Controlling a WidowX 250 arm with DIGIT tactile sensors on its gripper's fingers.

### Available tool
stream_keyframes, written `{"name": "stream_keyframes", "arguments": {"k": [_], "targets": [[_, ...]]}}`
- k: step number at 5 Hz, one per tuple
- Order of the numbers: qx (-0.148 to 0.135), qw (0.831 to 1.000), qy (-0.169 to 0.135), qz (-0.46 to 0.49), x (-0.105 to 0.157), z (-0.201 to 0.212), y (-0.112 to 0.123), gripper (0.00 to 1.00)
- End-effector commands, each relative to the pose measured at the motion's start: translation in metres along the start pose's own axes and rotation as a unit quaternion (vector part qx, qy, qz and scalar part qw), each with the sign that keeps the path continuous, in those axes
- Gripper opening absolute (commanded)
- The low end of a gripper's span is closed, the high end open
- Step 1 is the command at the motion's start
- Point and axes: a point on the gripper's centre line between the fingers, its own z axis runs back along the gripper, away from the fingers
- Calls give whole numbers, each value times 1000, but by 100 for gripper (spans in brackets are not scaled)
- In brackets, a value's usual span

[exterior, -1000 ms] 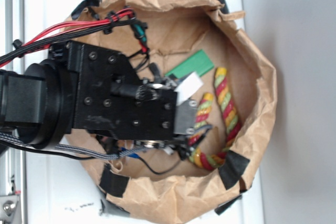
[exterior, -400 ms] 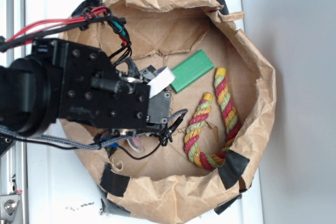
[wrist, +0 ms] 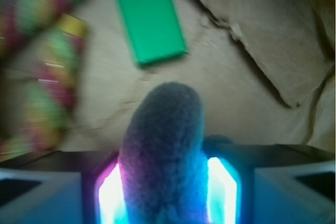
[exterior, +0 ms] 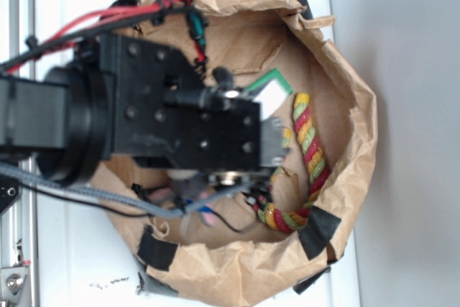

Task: Grab the gray animal.

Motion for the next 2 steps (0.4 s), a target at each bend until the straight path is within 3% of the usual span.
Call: {"name": "stream_keyframes", "arguments": {"k": [1,2], "targets": [[-28,999,-23,-30,18,74,8,0],[-11,998,-46,-39,12,85,1,0]]}}
